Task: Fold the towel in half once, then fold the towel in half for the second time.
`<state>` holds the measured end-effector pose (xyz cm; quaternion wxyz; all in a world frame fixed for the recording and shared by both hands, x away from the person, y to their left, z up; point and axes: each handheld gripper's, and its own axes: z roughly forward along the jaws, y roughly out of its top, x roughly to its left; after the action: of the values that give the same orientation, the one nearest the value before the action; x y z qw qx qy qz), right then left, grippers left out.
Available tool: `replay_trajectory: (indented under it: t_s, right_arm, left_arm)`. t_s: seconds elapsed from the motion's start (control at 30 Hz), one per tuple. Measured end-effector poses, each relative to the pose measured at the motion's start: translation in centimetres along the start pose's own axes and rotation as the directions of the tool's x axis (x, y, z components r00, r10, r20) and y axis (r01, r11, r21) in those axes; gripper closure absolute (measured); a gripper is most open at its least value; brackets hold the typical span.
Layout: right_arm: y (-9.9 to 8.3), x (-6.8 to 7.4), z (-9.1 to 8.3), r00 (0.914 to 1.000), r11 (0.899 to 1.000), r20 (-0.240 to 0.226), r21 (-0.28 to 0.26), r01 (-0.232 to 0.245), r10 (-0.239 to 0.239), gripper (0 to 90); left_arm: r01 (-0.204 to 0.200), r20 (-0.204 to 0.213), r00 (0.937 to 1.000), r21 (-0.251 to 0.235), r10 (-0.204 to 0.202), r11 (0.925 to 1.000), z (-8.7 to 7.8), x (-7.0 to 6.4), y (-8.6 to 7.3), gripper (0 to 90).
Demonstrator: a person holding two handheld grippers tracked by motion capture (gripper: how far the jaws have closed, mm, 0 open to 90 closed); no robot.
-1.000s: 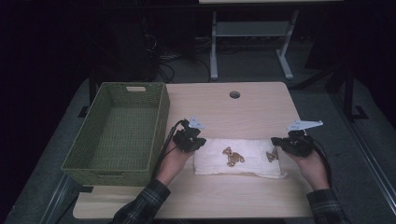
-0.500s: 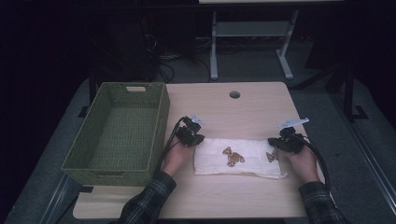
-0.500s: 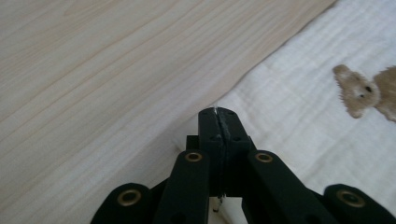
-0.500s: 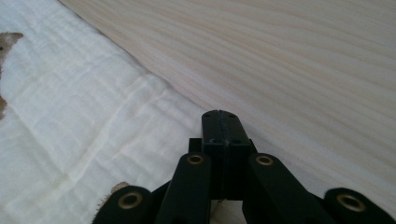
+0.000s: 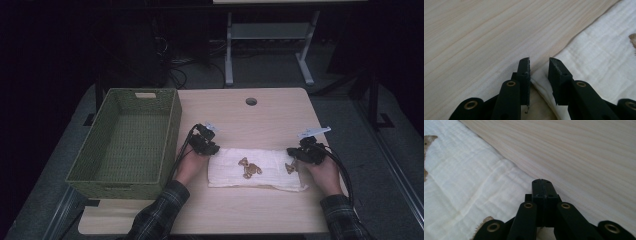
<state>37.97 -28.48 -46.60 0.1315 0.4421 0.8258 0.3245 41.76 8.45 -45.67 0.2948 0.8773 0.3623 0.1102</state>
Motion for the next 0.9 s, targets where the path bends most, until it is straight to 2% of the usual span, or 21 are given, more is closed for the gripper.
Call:
replay_trajectory:
  t_s: [0.07,0.13,0.2,0.27,0.37,0.4,0.67,0.77,0.87,0.9]
  right_arm:
    - [0.1,-0.1,-0.2,1.0,1.0,-0.004,-0.024,-0.006,0.006,77.4]
    - [0.2,-0.3,-0.5,0.9998,0.999,0.012,-0.044,-0.013,0.014,71.8]
    - [0.2,-0.7,-0.5,0.9991,0.998,0.039,-0.052,-0.017,0.019,67.8]
    - [0.0,-1.1,-0.3,0.9988,0.998,0.038,-0.052,-0.03,0.032,66.4]
    - [-0.2,-1.3,0.2,0.9988,0.999,0.028,-0.03,-0.04,0.041,67.3]
    - [-0.2,-1.4,0.2,0.9987,0.998,0.01,-0.033,-0.049,0.05,70.1]
    - [-0.3,-1.4,0.1,0.998,0.998,-0.032,-0.029,-0.055,0.054,84.4]
    - [-0.3,-1.4,0.1,0.9987,0.999,-0.029,-0.023,-0.041,0.041,86.0]
    - [-0.3,-1.3,-0.2,0.9995,0.999,-0.001,-0.016,-0.031,0.031,86.4]
    - [-0.3,-1.5,-0.3,0.9995,0.999,-0.004,-0.027,-0.03,0.03,86.4]
  left_arm:
    - [0.009,0.003,1.0,-0.001,-0.009,1.0,0.0,0.0,0.0,70.9]
    - [0.014,0.006,0.9999,-0.001,-0.014,0.9999,0.0,0.0,0.0,71.2]
    - [0.017,0.013,0.9998,0.001,-0.017,0.9998,0.0,0.1,0.0,71.4]
    - [0.016,0.014,0.9998,0.001,-0.016,0.9999,0.0,0.1,0.0,71.8]
    - [0.014,0.016,0.9998,0.002,-0.014,0.9999,0.0,0.1,0.0,72.2]
    - [0.013,0.017,0.9998,0.003,-0.013,0.9999,0.0,0.1,0.0,72.6]
    - [0.002,0.035,0.9994,0.006,-0.002,1.0,0.0,-0.1,-0.1,83.3]
    - [-0.005,0.028,0.9996,0.006,0.005,1.0,-0.1,-0.2,0.0,85.2]
    - [-0.002,0.022,0.9998,0.008,0.002,1.0,-0.2,-0.2,-0.1,85.8]
    - [-0.001,0.024,0.9997,0.004,0.001,1.0,-0.3,-0.2,-0.1,85.9]
